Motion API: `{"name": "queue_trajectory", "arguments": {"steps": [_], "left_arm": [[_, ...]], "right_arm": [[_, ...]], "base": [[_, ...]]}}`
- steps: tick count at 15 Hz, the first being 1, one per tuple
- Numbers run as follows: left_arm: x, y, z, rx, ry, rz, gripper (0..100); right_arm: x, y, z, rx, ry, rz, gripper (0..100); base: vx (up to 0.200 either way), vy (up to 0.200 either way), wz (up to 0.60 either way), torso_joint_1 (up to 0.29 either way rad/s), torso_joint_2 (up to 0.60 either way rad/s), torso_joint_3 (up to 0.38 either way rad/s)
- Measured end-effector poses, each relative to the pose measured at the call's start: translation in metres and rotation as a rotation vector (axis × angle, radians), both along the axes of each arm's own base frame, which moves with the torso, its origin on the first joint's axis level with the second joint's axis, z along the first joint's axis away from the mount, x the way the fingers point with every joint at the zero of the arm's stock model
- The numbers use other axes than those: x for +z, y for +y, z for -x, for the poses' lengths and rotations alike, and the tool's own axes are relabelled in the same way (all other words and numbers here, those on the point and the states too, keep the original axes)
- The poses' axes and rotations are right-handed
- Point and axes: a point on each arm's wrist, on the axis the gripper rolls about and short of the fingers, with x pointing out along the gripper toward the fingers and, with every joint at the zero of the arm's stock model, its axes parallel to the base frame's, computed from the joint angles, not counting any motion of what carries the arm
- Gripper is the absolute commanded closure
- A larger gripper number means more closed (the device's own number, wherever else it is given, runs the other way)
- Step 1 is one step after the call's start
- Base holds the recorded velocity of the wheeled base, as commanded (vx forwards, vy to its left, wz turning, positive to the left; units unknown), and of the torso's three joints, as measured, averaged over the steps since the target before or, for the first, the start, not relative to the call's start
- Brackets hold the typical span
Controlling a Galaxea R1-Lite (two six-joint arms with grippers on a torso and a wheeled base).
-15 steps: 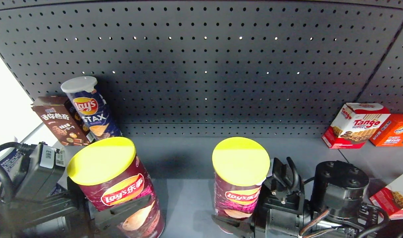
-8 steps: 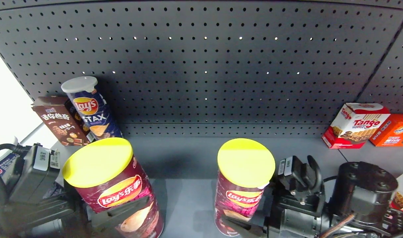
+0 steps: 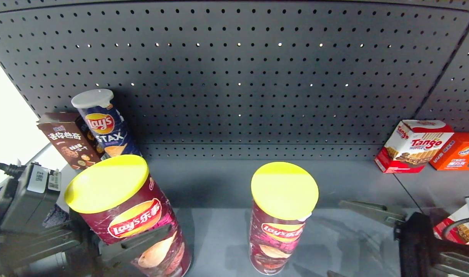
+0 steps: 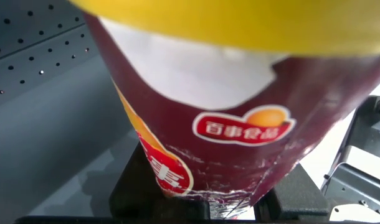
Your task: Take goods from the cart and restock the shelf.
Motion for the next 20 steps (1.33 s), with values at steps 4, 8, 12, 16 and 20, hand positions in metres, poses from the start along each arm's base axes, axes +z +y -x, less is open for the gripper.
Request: {"name": "queue_trajectory", "arguments": {"steps": [4, 8, 12, 16, 20], "left_arm": [[0.001, 0.000, 0.000, -0.001, -0.005, 0.003, 100], [0.002, 0.000, 0.000, -0.003, -0.006, 0.004, 100], [0.002, 0.000, 0.000, -0.005, -0.008, 0.004, 100], [0.002, -0.001, 0.000, -0.006, -0.008, 0.003, 100], [0.002, -0.001, 0.000, -0.008, -0.011, 0.002, 100]], "right_arm": [[0.008, -0.045, 0.031, -0.344, -0.021, 0.005, 0], [-0.007, -0.085, 0.069, -0.506, -0.013, 0.059, 0], [-0.041, -0.121, 0.108, -0.541, -0.009, 0.104, 0], [-0.080, -0.136, 0.126, -0.567, 0.028, 0.152, 0], [-0.084, -0.138, 0.129, -0.528, 0.028, 0.098, 0]], "base": [[0.000, 0.000, 0.00, 0.000, 0.00, 0.000], [0.000, 0.000, 0.00, 0.000, 0.00, 0.000], [0.000, 0.000, 0.00, 0.000, 0.00, 0.000], [0.000, 0.000, 0.00, 0.000, 0.00, 0.000], [0.000, 0.000, 0.00, 0.000, 0.00, 0.000]]}}
